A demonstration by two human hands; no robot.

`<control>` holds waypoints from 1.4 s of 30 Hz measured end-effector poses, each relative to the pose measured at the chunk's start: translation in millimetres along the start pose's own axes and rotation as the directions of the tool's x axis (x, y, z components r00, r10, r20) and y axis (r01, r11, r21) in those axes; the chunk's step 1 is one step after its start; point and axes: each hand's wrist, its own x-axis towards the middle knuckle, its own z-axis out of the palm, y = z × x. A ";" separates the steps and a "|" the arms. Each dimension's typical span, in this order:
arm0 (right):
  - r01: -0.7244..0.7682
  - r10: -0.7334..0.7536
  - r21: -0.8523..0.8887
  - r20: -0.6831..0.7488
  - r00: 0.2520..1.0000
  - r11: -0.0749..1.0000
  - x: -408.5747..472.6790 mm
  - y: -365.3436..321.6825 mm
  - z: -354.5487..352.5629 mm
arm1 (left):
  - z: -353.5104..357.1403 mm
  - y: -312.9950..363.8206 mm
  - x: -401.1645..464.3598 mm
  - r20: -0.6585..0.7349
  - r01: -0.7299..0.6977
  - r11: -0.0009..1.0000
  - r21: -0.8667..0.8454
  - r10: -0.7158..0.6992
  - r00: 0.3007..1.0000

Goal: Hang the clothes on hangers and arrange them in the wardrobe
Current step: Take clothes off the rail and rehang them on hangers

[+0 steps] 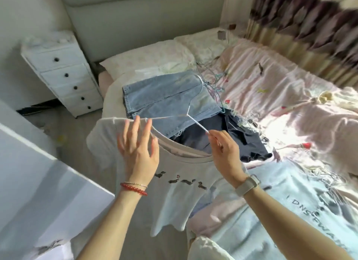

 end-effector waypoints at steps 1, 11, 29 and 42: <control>-0.037 0.038 0.012 -0.040 0.998 0.999 19.2 17.0 -11.0 | 18.2 13.6 11.6 0.044 -0.011 1.000 -0.021 0.012 0.999; -0.414 0.393 -0.098 -0.178 0.902 0.905 159.6 248.8 -70.3 | 224.0 87.2 55.3 0.676 0.031 0.997 0.074 -0.073 0.733; -0.353 0.485 -0.380 0.345 0.804 0.855 111.0 292.5 -0.6 | 273.2 59.1 42.7 0.664 0.006 0.938 0.347 -0.250 0.705; 0.286 -0.159 -0.020 0.793 0.588 0.958 5.1 28.2 122.5 | 5.2 -52.3 -88.7 0.026 0.483 0.718 0.502 -0.571 0.821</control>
